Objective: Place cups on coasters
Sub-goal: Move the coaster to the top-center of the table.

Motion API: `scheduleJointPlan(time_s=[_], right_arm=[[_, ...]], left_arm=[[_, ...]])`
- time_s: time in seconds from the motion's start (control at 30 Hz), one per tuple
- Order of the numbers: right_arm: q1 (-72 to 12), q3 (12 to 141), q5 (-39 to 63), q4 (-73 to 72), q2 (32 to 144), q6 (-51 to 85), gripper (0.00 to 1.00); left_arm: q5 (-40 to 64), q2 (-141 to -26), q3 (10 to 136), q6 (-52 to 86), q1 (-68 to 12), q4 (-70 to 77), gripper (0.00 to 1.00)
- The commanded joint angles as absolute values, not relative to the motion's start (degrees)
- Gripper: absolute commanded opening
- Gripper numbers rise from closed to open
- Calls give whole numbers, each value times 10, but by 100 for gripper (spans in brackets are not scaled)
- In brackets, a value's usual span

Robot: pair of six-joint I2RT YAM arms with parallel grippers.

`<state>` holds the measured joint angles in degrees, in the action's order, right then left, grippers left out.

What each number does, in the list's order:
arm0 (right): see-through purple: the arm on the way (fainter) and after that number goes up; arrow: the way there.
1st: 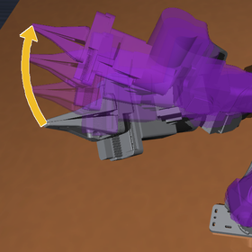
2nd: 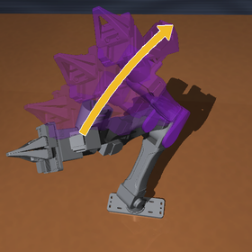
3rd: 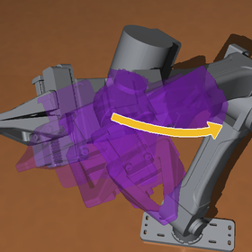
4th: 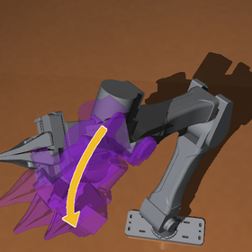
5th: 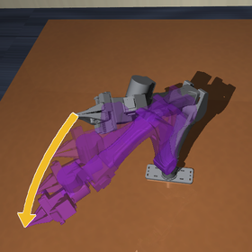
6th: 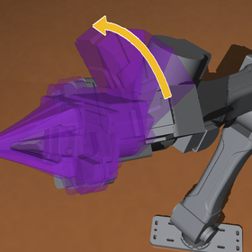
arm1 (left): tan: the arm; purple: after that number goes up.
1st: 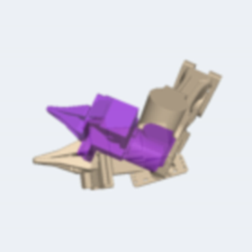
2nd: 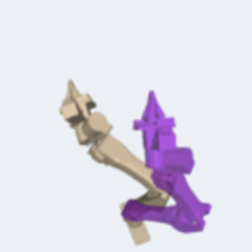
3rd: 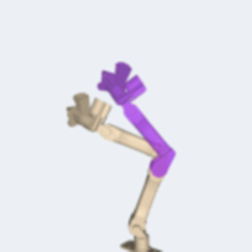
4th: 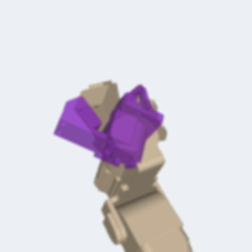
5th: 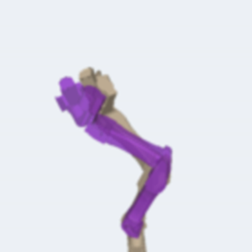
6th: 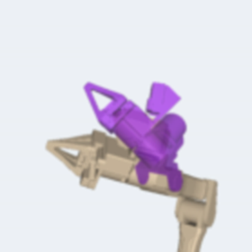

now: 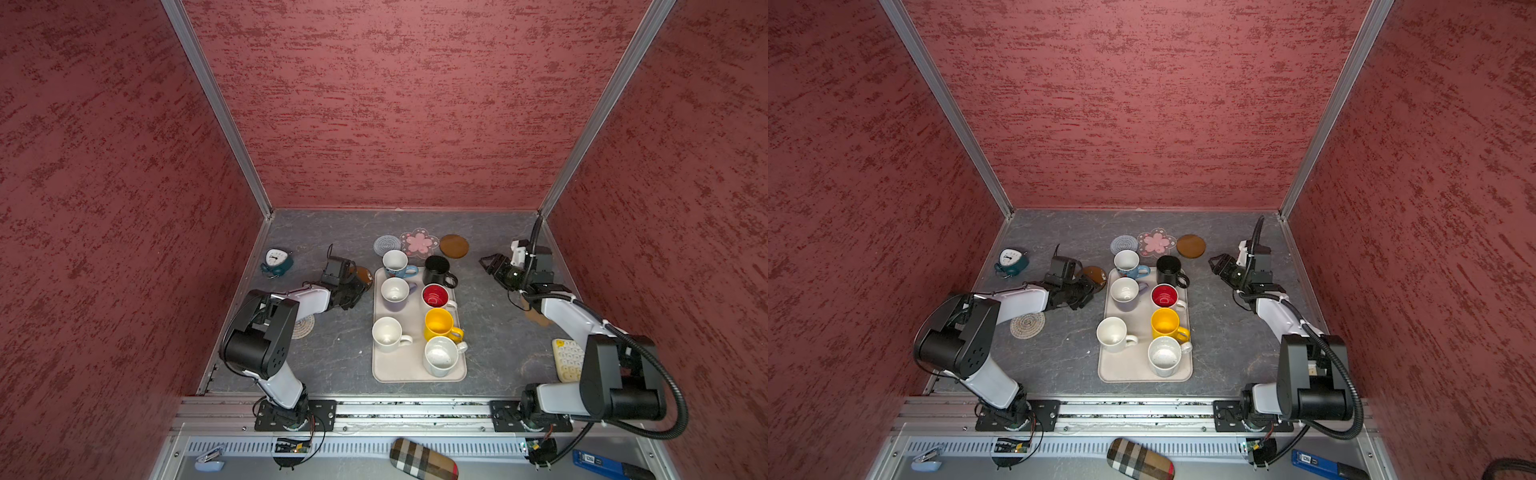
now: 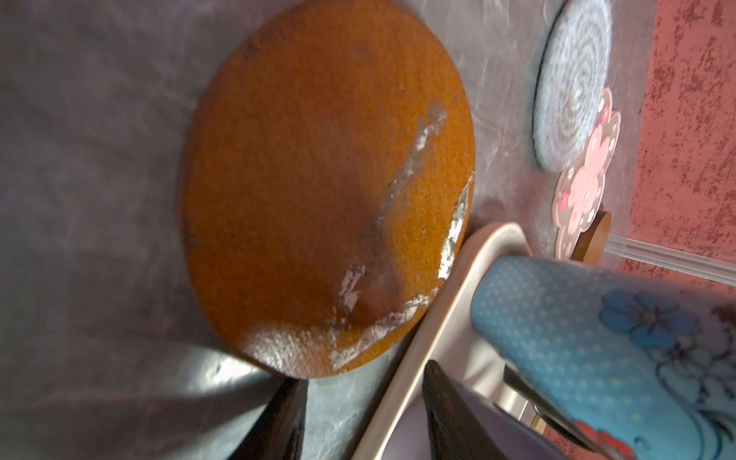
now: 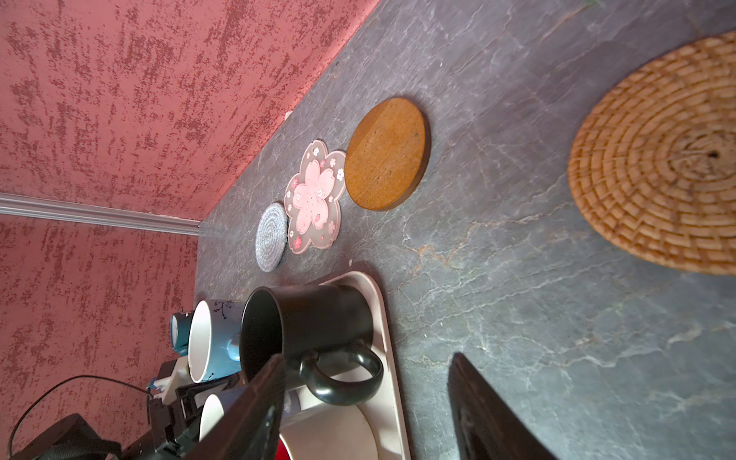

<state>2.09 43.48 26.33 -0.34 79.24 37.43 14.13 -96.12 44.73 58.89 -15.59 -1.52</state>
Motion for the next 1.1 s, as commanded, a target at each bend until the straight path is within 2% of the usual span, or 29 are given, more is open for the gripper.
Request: scheduleJointPlan(time_s=[0.0, 0.2, 1.07], right_arm=[[19, 459, 251, -4, 797, 368, 65], [17, 472, 249, -6, 812, 371, 65], [16, 456, 269, -54, 848, 378, 65]], left_arm=[[135, -1006, 463, 570, -139, -38, 47], [135, -1040, 513, 551, -120, -57, 42], [144, -1182, 750, 498, -80, -187, 39]])
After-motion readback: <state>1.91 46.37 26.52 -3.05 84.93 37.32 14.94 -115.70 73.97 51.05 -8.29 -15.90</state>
